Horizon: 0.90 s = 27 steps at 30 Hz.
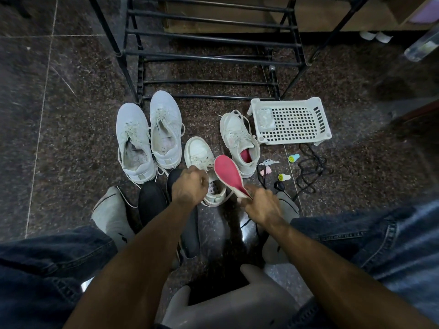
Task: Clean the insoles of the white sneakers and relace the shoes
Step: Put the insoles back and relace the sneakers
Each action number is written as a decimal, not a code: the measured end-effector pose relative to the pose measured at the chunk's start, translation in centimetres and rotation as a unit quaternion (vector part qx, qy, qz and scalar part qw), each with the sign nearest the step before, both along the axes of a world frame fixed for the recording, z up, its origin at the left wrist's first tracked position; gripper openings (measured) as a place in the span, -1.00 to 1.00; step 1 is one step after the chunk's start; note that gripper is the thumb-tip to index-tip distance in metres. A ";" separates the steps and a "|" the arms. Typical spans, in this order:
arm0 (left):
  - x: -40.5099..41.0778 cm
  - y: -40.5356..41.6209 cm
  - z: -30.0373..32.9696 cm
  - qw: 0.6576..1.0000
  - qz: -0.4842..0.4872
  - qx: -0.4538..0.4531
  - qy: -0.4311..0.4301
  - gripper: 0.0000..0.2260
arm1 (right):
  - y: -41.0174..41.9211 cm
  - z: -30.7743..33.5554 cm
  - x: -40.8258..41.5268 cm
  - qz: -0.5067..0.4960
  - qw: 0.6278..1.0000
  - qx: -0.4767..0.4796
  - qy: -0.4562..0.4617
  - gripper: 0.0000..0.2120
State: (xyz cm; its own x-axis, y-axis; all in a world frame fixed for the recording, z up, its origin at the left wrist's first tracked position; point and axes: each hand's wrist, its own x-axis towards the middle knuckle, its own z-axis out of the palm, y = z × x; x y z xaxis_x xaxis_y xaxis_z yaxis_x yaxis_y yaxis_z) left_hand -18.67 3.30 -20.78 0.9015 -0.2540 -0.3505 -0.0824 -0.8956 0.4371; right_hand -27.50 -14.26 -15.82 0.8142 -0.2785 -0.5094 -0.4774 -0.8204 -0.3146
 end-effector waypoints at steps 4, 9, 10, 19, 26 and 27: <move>-0.1 -0.5 -1.0 0.983 -0.137 0.116 -0.034 -0.66 | 0.2 0.3 -0.3 0.009 1.000 -0.014 0.004 -0.66; 0.5 -1.7 -1.8 0.964 -0.163 0.197 -0.067 -0.55 | 0.3 1.3 -0.7 0.034 0.999 -0.035 0.018 -0.69; 0.9 -2.0 -2.1 0.962 -0.164 0.208 -0.062 -0.55 | 0.3 1.7 -0.6 0.048 0.998 -0.044 0.019 -0.69; 3.0 -1.5 -1.7 0.969 -0.207 0.131 -0.020 -0.77 | 0.6 4.4 0.9 0.219 0.962 -0.125 0.105 -0.76; 4.9 -1.9 -1.1 0.961 -0.263 0.089 0.019 -0.88 | 2.6 5.3 2.6 0.219 0.959 -0.123 0.129 -0.69; 4.8 -1.9 -1.2 0.964 -0.252 0.085 0.019 -0.88 | 2.7 5.1 2.8 0.211 0.961 -0.123 0.128 -0.68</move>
